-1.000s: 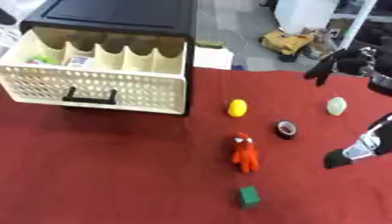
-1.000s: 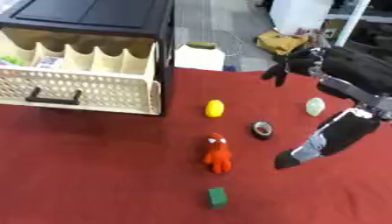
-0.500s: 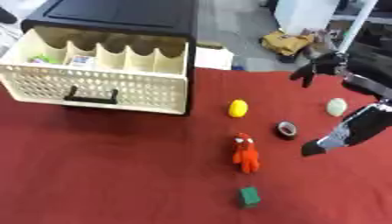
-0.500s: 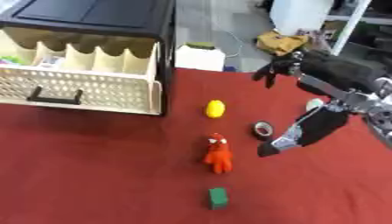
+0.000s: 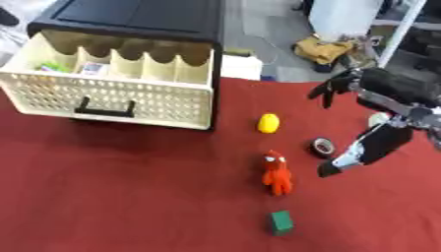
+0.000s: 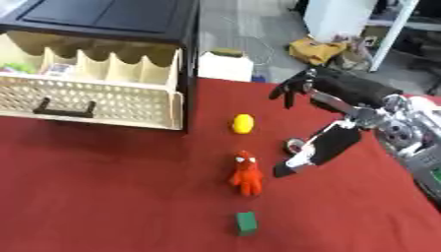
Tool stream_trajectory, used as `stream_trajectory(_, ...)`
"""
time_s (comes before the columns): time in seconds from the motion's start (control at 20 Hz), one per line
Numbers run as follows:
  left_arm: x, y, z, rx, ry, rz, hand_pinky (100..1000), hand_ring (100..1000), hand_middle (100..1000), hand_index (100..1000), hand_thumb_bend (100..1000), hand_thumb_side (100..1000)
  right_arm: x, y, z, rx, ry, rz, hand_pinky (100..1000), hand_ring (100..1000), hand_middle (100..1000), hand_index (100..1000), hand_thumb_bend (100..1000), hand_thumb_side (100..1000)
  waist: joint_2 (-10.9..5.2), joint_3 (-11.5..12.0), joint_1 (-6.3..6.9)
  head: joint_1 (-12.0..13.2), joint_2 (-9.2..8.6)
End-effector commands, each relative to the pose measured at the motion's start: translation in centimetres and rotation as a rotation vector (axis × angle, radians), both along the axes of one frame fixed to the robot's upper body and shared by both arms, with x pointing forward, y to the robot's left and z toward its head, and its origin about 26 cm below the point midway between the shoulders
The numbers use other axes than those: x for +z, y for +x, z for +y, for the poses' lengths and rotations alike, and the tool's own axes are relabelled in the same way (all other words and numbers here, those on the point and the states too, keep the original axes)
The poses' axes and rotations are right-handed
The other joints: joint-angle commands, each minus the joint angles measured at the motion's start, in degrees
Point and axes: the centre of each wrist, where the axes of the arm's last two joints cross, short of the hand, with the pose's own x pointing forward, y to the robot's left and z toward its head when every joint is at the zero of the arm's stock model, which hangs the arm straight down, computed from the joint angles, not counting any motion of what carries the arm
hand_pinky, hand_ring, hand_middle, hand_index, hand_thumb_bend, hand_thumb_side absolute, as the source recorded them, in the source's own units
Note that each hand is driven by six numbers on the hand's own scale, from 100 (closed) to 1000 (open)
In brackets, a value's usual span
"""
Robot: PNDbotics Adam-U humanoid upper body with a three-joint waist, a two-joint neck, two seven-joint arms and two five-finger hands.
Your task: Pick up objects from table and place into drawer.
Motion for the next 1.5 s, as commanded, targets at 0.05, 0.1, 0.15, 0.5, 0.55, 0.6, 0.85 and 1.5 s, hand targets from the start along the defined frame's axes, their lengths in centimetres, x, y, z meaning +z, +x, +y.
stream_trajectory(0.05, 0.8, -0.3, 0.0, -0.005, -0.001, -0.025, 560, 507, 539, 871, 106, 1000, 0.6, 0.4, 0.1, -0.019, -0.019, -0.024, 736, 775, 554, 814, 863, 565, -1.34, 0.1, 0.25, -0.1, 0.34)
stream_trajectory(0.1, 0.8, -0.3, 0.0, -0.005, -0.001, -0.025, 560, 507, 539, 871, 106, 1000, 0.4, 0.5, 0.3, -0.022, -0.022, -0.024, 733, 773, 549, 809, 862, 564, -1.35, 0.1, 0.23, -0.1, 0.39)
stream_trajectory(0.15, 0.8, -0.3, 0.0, -0.005, -0.001, -0.023, 560, 507, 539, 870, 106, 1000, 0.3, 0.7, 0.5, -0.023, -0.024, -0.023, 731, 772, 545, 807, 862, 563, -1.35, 0.0, 0.21, -0.1, 0.44)
stream_trajectory(0.5, 0.7, -0.3, 0.1, -0.006, 0.0, -0.017, 561, 508, 540, 869, 106, 1000, -1.0, 1.8, 1.8, -0.014, -0.039, -0.003, 726, 771, 528, 820, 870, 546, -1.3, -0.4, 0.21, 0.0, 0.48)
stream_trajectory(0.55, 0.6, -0.3, 0.1, -0.005, 0.001, -0.015, 561, 507, 540, 869, 106, 1000, -1.2, 2.0, 2.0, -0.016, -0.039, -0.001, 725, 771, 527, 824, 872, 548, -1.28, -0.4, 0.22, 0.0, 0.5)
stream_trajectory(0.6, 0.6, -0.3, 0.1, -0.004, 0.002, -0.013, 561, 507, 540, 868, 105, 1000, -1.3, 2.1, 2.2, -0.016, -0.038, 0.0, 725, 770, 525, 823, 872, 546, -1.26, -0.5, 0.24, 0.0, 0.51)
stream_trajectory(0.85, 0.4, -0.3, 0.1, 0.0, 0.005, -0.007, 561, 508, 541, 868, 105, 1000, -1.9, 2.6, 3.1, -0.006, -0.036, 0.001, 717, 766, 510, 819, 875, 551, -1.27, -1.0, 0.32, 0.4, 0.4)
stream_trajectory(1.5, 0.0, -0.3, 0.4, 0.013, 0.007, 0.007, 563, 507, 541, 864, 105, 1000, -4.0, 3.5, 4.4, 0.001, -0.092, 0.034, 710, 766, 511, 807, 861, 541, -1.58, -1.8, 0.25, 1.0, 0.37)
